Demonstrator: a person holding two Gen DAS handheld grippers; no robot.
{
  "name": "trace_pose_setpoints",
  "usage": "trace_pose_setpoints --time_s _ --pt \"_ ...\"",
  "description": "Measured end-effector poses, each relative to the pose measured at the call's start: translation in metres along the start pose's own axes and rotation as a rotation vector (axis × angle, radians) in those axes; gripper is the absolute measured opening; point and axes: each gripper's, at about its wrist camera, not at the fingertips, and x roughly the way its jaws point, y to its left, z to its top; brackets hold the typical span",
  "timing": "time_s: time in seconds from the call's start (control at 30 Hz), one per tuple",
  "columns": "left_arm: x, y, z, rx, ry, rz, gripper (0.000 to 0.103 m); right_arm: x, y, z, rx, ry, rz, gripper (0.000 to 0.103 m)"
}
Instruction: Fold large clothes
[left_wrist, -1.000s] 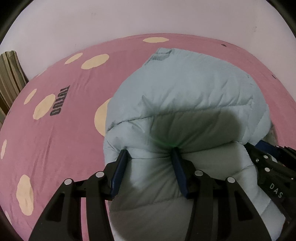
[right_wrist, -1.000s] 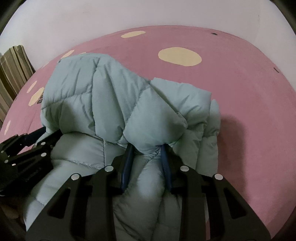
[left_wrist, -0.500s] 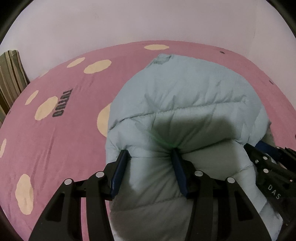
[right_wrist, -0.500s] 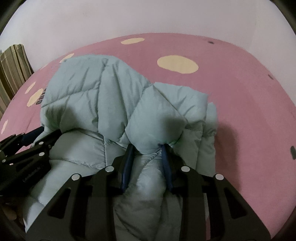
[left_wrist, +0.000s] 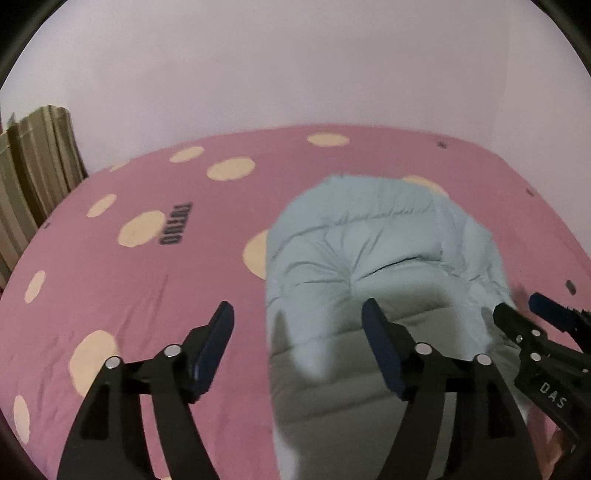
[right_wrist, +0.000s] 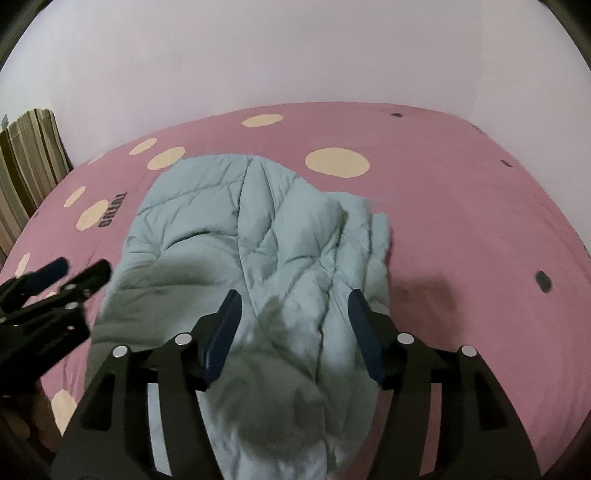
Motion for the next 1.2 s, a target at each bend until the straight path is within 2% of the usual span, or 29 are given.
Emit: trace_pose_setpoints --time_s 0.23,0.37,0.63,1.2 --pt "-0.050 0.008 -0.015 -0.033 -0.055 0.001 0.080 -0.037 0.005 -0.014 -0.005 -0.050 -0.009 0.082" --pt "-0.074 0.011 -0.025 -0.047 -0.087 0.004 0.080 -0.058 0.009 -0.022 -0.016 -0.081 -0.021 0.084" --pt "-0.094 0.011 -0.038 -0.051 -0.092 -0.010 0.082 -0.077 0.010 -0.032 -0.019 -0.101 -0.038 0.085" --pt "-0.104 0.011 -0.049 -0.055 -0.090 0.001 0.082 -0.091 0.016 -0.042 -0.025 -0.121 -0.038 0.085"
